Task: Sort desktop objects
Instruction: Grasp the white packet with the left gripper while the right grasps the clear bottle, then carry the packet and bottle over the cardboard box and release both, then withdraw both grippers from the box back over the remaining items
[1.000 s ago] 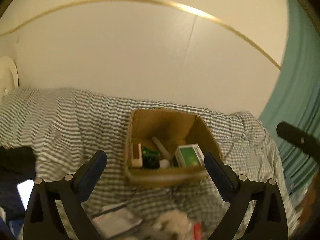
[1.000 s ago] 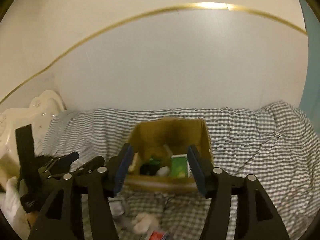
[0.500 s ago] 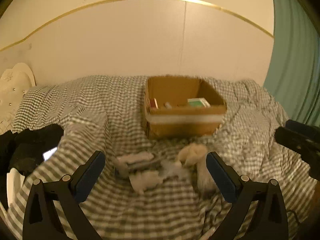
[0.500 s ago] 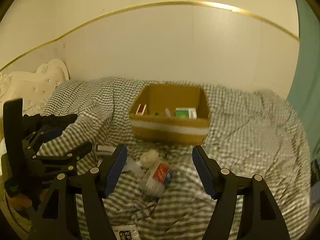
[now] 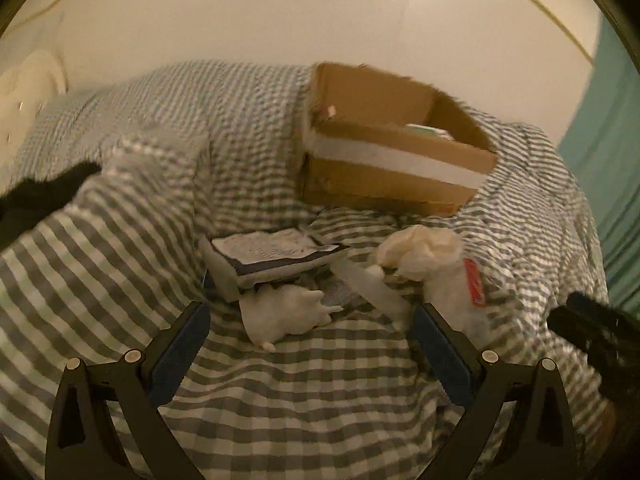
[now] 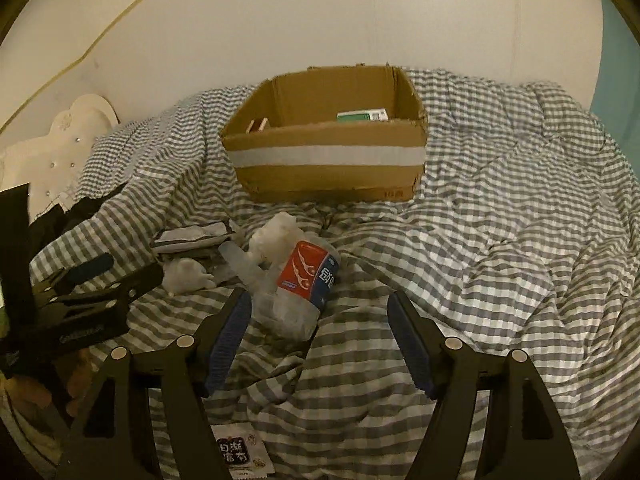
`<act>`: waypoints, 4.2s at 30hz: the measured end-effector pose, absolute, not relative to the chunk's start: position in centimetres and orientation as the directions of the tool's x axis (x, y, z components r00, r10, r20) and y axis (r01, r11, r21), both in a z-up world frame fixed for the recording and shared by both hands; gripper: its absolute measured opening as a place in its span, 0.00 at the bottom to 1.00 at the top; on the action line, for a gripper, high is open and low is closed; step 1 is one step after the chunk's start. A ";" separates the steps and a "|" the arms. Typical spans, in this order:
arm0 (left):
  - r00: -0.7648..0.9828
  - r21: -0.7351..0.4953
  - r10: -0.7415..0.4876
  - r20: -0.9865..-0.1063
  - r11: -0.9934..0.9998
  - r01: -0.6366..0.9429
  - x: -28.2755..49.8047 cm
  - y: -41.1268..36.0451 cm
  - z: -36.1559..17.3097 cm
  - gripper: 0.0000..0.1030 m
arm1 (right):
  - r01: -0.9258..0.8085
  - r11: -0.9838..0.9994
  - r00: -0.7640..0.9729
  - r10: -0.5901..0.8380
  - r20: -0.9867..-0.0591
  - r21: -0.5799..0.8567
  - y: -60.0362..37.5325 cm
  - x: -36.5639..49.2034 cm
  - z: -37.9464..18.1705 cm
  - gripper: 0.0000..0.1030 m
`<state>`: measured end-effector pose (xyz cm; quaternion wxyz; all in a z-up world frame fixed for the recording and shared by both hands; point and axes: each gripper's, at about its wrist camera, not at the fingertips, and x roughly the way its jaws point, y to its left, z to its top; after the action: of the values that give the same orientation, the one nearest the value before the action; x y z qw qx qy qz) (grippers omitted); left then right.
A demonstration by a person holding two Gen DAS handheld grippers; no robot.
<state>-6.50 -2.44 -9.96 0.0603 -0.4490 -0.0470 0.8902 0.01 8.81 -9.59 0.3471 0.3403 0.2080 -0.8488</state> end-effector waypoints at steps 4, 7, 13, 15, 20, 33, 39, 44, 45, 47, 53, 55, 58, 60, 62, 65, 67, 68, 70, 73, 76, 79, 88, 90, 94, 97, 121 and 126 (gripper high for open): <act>-0.579 -0.136 0.109 -0.808 -0.991 0.004 -8.2 -3.4 -10.6 1.00 | 0.744 -0.659 -0.496 -0.437 -0.751 -0.109 7.6 -0.7 -10.6 0.68; -0.581 -0.090 0.030 -0.814 -0.993 0.074 -9.7 -4.1 -10.7 1.00 | 0.755 -0.647 -0.477 -0.433 -0.765 -0.104 6.4 -1.4 -11.2 0.68; -0.530 -0.073 -0.004 -0.848 -0.990 0.124 -11.5 -4.4 -12.4 1.00 | 0.755 -0.656 -0.399 -0.435 -0.808 -0.020 5.1 -2.8 -12.6 0.68; -0.518 -0.070 -0.010 -0.855 -0.988 0.135 -12.2 -4.4 -12.8 1.00 | 0.753 -0.658 -0.389 -0.420 -0.820 -0.020 4.4 -3.1 -13.2 0.69; -0.485 -0.059 -0.006 -0.875 -0.991 0.120 -12.3 -4.4 -13.6 1.00 | 0.731 -0.680 -0.392 -0.351 -0.850 -0.056 2.7 -3.9 -15.0 0.69; -0.447 -0.067 0.035 -0.894 -0.996 0.056 -13.9 -4.4 -14.0 1.00 | 0.735 -0.672 -0.371 -0.288 -0.883 -0.090 0.3 -6.1 -19.7 0.68; -0.474 -0.055 0.033 -0.880 -0.998 0.032 -13.4 -4.9 -13.2 1.00 | 0.731 -0.682 -0.348 -0.348 -0.871 -0.020 2.5 -6.1 -18.6 0.64; -0.467 0.069 -0.002 -0.884 -0.990 -0.127 -13.3 -3.1 -12.3 1.00 | 0.730 -0.684 -0.366 -0.398 -0.841 0.006 4.9 -5.2 -16.0 0.64; -0.452 0.095 -0.009 -0.892 -0.981 -0.169 -13.7 -2.7 -12.3 1.00 | 0.728 -0.685 -0.367 -0.405 -0.838 0.012 5.0 -5.2 -15.7 0.64; -0.439 0.138 -0.018 -0.898 -0.961 -0.242 -14.3 -2.1 -12.5 1.00 | 0.724 -0.689 -0.359 -0.420 -0.834 0.034 5.4 -5.3 -15.2 0.64; -0.394 0.247 -0.071 -0.916 -0.876 -0.415 -16.3 0.4 -15.9 0.83 | 0.706 -0.707 -0.354 -0.405 -0.843 0.043 5.5 -5.8 -15.7 0.64; -0.372 0.273 -0.093 -0.924 -0.842 -0.466 -17.1 1.2 -17.5 0.72 | 0.702 -0.711 -0.351 -0.401 -0.846 0.046 5.8 -6.0 -16.0 0.64; -0.328 0.251 -0.094 -0.940 -0.843 -0.477 -18.1 0.8 -19.2 0.53 | 0.700 -0.714 -0.357 -0.385 -0.851 0.029 5.7 -6.4 -16.4 0.64; -0.324 0.210 -0.058 -0.944 -0.863 -0.459 -18.6 -0.2 -19.2 0.39 | 0.703 -0.711 -0.355 -0.380 -0.854 0.024 5.5 -6.6 -16.6 0.63; -0.380 0.221 -0.054 -0.923 -0.884 -0.411 -19.0 -1.1 -18.2 0.15 | 0.707 -0.707 -0.355 -0.372 -0.858 0.015 5.2 -6.7 -16.9 0.63; -0.449 0.184 -0.031 -0.893 -0.936 -0.300 -19.6 -2.7 -15.8 0.10 | 0.717 -0.697 -0.352 -0.365 -0.862 0.003 5.0 -6.7 -17.0 0.63; -0.463 0.059 0.066 -0.884 -0.966 -0.250 -19.4 -4.1 -14.0 0.10 | 0.717 -0.697 -0.360 -0.371 -0.856 0.002 5.1 -6.6 -16.7 0.63; -0.459 0.002 0.113 -0.881 -0.970 -0.244 -19.2 -4.7 -13.2 0.10 | 0.714 -0.700 -0.368 -0.374 -0.851 -0.001 5.2 -6.5 -16.4 0.63; -0.468 -0.084 0.187 -0.864 -0.969 -0.232 -18.5 -5.5 -11.8 0.10 | 0.711 -0.703 -0.402 -0.387 -0.830 -0.016 5.5 -6.2 -15.5 0.63; -0.496 -0.178 0.276 -0.824 -0.955 -0.236 -16.4 -5.7 -9.5 0.10 | 0.737 -0.675 -0.449 -0.452 -0.771 -0.033 6.1 -5.0 -12.9 0.63; -0.531 -0.255 0.348 -0.773 -0.936 -0.243 -14.7 -5.6 -7.2 0.10 | 0.746 -0.663 -0.490 -0.491 -0.720 -0.056 6.6 -3.7 -10.4 0.63; -0.581 -0.243 0.357 -0.732 -0.933 -0.266 -13.0 -4.1 -5.0 0.10 | 0.744 -0.665 -0.519 -0.518 -0.679 -0.061 7.3 -2.5 -8.3 0.63; -0.631 -0.278 0.454 -0.629 -0.890 -0.363 -11.7 -2.7 3.0 0.10 | 0.760 -0.644 -0.563 -0.584 -0.585 -0.088 7.5 -0.5 -1.0 0.63; -0.643 -0.285 0.465 -0.609 -0.884 -0.370 -12.1 -2.2 4.8 0.10 | 0.758 -0.641 -0.590 -0.593 -0.548 -0.123 7.2 -0.3 1.2 0.63; -0.661 -0.281 0.452 -0.599 -0.892 -0.355 -14.8 -0.3 6.8 0.10 | 0.761 -0.630 -0.611 -0.620 -0.492 -0.152 5.7 -1.3 4.9 0.63; -0.663 -0.303 0.451 -0.598 -0.893 -0.334 -17.4 0.9 6.8 0.10 | 0.763 -0.624 -0.619 -0.634 -0.463 -0.166 3.9 -2.9 6.4 0.63; -0.619 -0.207 0.342 -0.706 -0.937 -0.282 -37.6 5.6 -8.1 0.25 | 0.807 -0.591 -0.468 -0.653 -0.596 0.014 -12.4 -25.8 -4.6 0.65; -0.647 -0.186 0.312 -0.695 -0.948 -0.258 -35.7 5.6 -5.3 0.74 | 0.792 -0.610 -0.521 -0.656 -0.546 -0.022 -11.6 -22.9 -2.1 0.90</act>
<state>-35.72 5.64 -5.34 0.1570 -0.3894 -0.0349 0.9069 -22.90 -11.58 -2.08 0.4203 0.2511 0.1350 -0.8614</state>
